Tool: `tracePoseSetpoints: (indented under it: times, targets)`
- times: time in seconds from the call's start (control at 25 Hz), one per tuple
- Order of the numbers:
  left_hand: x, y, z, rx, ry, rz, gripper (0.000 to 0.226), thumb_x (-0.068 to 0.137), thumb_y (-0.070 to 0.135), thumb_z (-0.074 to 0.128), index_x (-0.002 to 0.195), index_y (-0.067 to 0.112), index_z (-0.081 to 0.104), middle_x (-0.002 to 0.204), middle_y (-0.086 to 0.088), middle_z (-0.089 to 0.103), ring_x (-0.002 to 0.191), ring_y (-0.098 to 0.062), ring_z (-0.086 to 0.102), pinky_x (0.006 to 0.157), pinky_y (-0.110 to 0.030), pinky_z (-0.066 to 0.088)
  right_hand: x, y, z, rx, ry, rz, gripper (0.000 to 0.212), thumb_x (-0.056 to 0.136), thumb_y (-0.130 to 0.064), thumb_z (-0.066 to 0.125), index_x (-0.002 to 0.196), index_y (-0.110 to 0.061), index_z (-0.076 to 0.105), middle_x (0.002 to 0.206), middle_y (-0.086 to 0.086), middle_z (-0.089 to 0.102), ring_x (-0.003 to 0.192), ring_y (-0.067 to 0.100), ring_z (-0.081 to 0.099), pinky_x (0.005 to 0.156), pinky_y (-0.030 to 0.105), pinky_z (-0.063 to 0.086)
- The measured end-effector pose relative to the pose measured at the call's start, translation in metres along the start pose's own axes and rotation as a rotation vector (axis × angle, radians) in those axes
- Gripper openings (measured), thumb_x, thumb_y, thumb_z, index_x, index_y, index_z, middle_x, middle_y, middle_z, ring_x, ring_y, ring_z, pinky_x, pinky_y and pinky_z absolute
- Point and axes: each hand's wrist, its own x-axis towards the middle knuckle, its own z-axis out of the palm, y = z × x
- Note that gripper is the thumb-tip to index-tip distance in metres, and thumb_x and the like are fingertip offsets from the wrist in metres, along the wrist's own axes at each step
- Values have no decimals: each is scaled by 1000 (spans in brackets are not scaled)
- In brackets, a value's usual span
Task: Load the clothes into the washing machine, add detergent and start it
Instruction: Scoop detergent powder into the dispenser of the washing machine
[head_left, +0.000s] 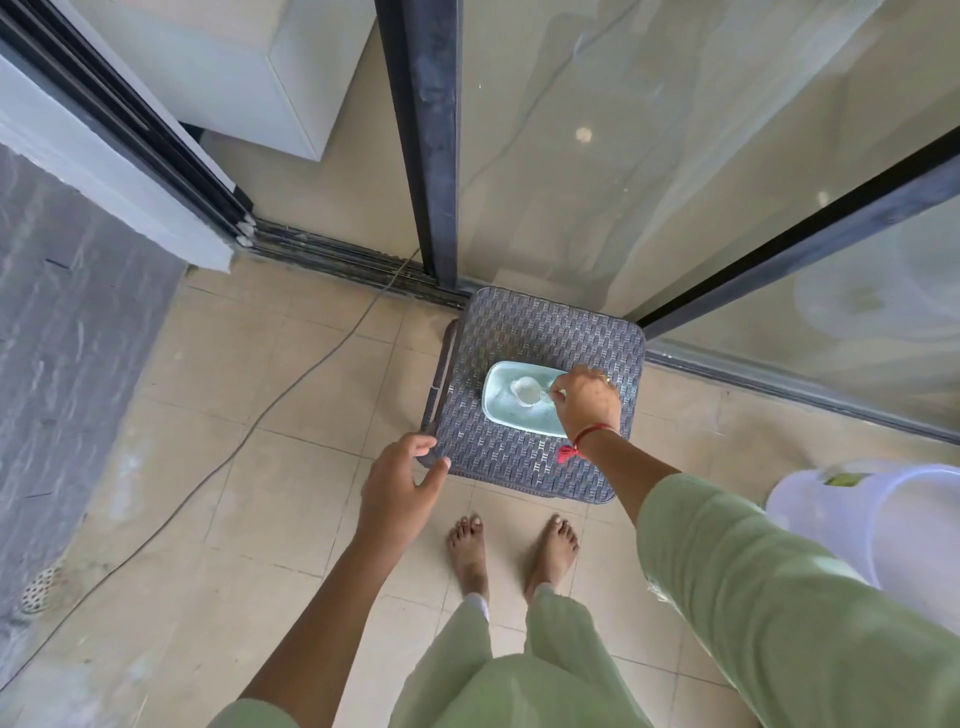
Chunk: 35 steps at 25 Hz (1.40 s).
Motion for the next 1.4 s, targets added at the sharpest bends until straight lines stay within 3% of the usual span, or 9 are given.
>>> tracePoseSetpoints:
  times: [0.12, 0.28, 0.56, 0.72, 0.88, 1.08, 1.24, 1.32, 1.4]
  targets:
    - [5, -1, -4, 10, -12, 3, 28, 86, 26, 65, 111, 13, 62, 110, 0, 66, 106, -15, 59, 87, -29, 44, -2, -3, 7, 87, 13, 14, 26, 96, -25, 46, 97, -9, 67, 102, 8, 55, 82, 23, 60, 83, 42, 53]
    - [4, 3, -6, 10, -27, -2, 30, 87, 27, 64, 113, 11, 60, 115, -1, 64, 110, -14, 58, 88, -28, 43, -17, 9, 21, -60, -28, -110, 31, 93, -29, 51, 122, -19, 58, 121, 5, 54, 111, 25, 52, 102, 44, 39]
    - [-3, 2, -21, 24, -30, 35, 30, 88, 26, 63, 114, 11, 60, 116, -1, 63, 109, -11, 55, 87, -28, 42, -20, 0, 8, 72, 37, 27, 40, 84, -18, 65, 123, -19, 55, 119, 5, 55, 111, 24, 51, 96, 37, 43]
    - [-16, 33, -30, 7, -15, 94, 31, 88, 23, 63, 116, 11, 58, 117, -3, 62, 112, -17, 56, 88, -34, 44, -82, 8, -32, 454, 289, 163, 50, 78, -8, 67, 125, -15, 51, 117, 11, 51, 105, 26, 51, 93, 34, 44]
    - [-29, 104, -18, -5, -63, 304, 27, 88, 18, 63, 114, 9, 60, 114, -3, 63, 103, -14, 55, 86, -26, 41, -172, 39, -79, 706, 567, 280, 40, 79, -3, 65, 117, -12, 58, 109, 4, 50, 97, 20, 53, 84, 29, 49]
    - [-78, 210, 43, 36, -313, 593, 25, 84, 22, 68, 105, 9, 63, 106, 4, 64, 100, -13, 57, 87, -19, 38, -268, 116, -110, 747, 759, 457, 20, 78, -11, 61, 96, -19, 67, 99, -6, 46, 92, 12, 52, 77, 45, 51]
    - [-148, 280, 124, 123, -606, 787, 36, 80, 40, 60, 108, 16, 61, 104, 7, 63, 100, -9, 57, 86, -28, 44, -352, 192, -126, 787, 978, 678, 19, 77, -19, 59, 94, -22, 67, 96, -15, 43, 97, 10, 50, 82, 47, 50]
    - [-200, 312, 169, 142, -708, 876, 38, 79, 39, 61, 107, 13, 61, 103, 2, 64, 98, -8, 57, 85, -18, 39, -404, 234, -134, 824, 1083, 761, 22, 75, -20, 58, 95, -22, 66, 95, -21, 41, 96, 15, 52, 82, 48, 49]
    - [-254, 340, 215, 180, -806, 945, 31, 81, 29, 68, 107, 11, 62, 103, -1, 66, 98, -9, 58, 81, -10, 35, -456, 277, -144, 817, 1168, 805, 24, 74, -19, 59, 97, -22, 66, 95, -14, 44, 96, 14, 51, 83, 46, 49]
